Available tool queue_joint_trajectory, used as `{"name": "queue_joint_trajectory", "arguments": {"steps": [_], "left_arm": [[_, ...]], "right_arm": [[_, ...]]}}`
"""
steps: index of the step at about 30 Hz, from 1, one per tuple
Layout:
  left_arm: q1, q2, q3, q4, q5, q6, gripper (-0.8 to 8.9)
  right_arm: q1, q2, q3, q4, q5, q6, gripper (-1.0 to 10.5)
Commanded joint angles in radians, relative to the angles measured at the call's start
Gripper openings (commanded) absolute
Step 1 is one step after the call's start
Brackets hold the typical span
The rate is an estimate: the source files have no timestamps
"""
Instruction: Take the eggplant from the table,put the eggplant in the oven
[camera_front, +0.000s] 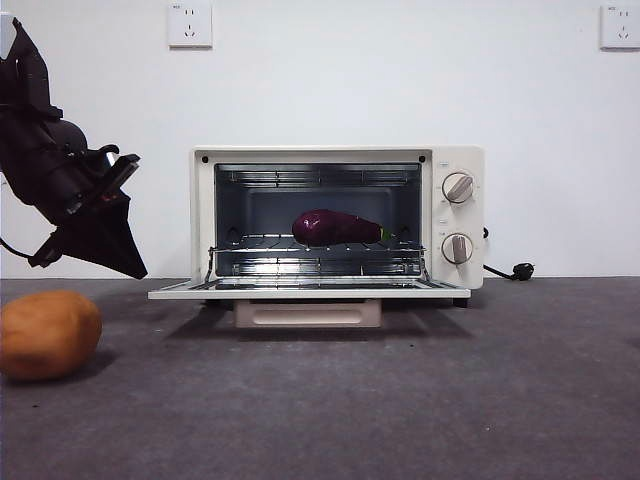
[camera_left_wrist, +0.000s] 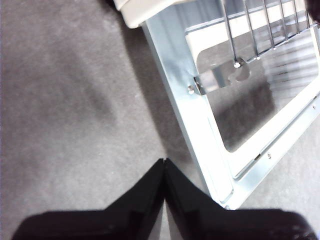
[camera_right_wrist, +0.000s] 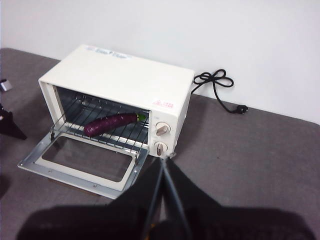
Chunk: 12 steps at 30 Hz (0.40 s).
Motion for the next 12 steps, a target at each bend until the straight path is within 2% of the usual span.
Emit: {"name": "queue_joint_trajectory", "arguments": {"steps": [1, 12], "left_arm": [[-0.003, 0.021, -0.013, 0.006, 0.022, 0.020, -0.07], [-0.006, 0.021, -0.124, 0.089, 0.045, 0.023, -0.07]], "right_arm": [[0.001, -0.001, 0.000, 0.000, 0.006, -0.004, -0.1], [0.001, -0.001, 0.000, -0.011, 0.016, -0.004, -0.1]]}}
